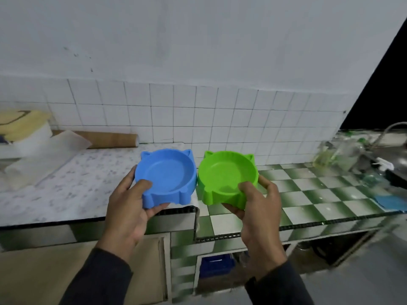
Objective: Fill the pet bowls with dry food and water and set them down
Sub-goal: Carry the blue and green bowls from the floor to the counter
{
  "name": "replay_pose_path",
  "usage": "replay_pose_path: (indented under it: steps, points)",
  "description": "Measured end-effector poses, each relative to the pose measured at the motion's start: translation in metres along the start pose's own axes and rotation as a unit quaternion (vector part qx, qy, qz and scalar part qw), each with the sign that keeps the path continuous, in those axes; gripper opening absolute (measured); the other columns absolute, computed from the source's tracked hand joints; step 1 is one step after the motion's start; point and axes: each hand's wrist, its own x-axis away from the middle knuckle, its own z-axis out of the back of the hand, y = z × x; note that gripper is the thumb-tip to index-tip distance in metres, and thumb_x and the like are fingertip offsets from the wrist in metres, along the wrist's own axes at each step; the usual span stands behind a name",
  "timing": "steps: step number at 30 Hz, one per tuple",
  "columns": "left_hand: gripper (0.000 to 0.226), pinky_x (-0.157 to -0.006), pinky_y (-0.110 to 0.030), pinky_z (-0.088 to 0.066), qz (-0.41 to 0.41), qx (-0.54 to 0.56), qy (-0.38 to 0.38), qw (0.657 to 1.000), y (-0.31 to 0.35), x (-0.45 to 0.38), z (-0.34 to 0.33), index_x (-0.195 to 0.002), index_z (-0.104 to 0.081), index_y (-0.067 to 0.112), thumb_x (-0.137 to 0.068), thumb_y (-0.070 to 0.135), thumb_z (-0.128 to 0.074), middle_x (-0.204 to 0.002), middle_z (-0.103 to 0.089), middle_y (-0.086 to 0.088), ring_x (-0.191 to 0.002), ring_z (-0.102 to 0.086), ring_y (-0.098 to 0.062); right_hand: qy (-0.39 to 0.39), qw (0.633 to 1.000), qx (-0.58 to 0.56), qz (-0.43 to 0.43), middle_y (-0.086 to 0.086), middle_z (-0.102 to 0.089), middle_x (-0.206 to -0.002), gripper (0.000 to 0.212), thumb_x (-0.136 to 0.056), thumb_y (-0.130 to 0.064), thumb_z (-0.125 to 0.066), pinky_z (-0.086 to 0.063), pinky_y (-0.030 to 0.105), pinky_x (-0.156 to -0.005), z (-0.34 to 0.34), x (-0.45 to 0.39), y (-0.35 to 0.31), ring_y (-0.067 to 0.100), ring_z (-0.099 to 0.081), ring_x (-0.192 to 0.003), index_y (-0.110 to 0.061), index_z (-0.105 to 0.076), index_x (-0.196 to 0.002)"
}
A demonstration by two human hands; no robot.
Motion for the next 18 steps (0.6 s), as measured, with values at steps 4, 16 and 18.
replay_pose_path:
  steps: [4,16,18]
  points:
    - [0.047,-0.068,-0.042,-0.062,0.038,-0.009,-0.044,0.998,-0.040,-0.004,-0.058,-0.135,-0.065,0.031,-0.096,0.005,-0.058,-0.133,-0.065,-0.002,-0.113,-0.067,-0.029,0.062,0.998,-0.012,0.015,0.006,-0.060,-0.115,0.044,-0.089,0.000,-0.065,-0.062,0.044,-0.060,0.053,-0.035,-0.012,0.034,-0.065,-0.102,-0.020,-0.057,-0.127]
    - [0.053,-0.072,-0.046,-0.061,0.087,-0.017,-0.086,0.992,-0.106,-0.036,-0.129,-0.137,-0.063,0.034,-0.094,0.003,-0.058,-0.135,-0.062,-0.004,-0.111,-0.067,-0.032,0.135,0.991,-0.005,0.019,0.007,-0.059,-0.116,0.044,-0.091,-0.002,-0.064,-0.062,0.043,-0.061,0.107,-0.096,-0.016,0.033,-0.067,-0.100,-0.021,-0.053,-0.129]
    - [0.053,-0.072,-0.045,-0.061,0.098,-0.020,-0.095,0.990,-0.119,-0.045,-0.143,-0.137,-0.062,0.034,-0.095,0.002,-0.057,-0.135,-0.061,-0.003,-0.108,-0.068,-0.029,0.150,0.989,-0.004,0.017,0.006,-0.059,-0.114,0.046,-0.091,-0.002,-0.063,-0.063,0.046,-0.063,0.115,-0.112,-0.016,0.033,-0.067,-0.100,-0.020,-0.052,-0.131]
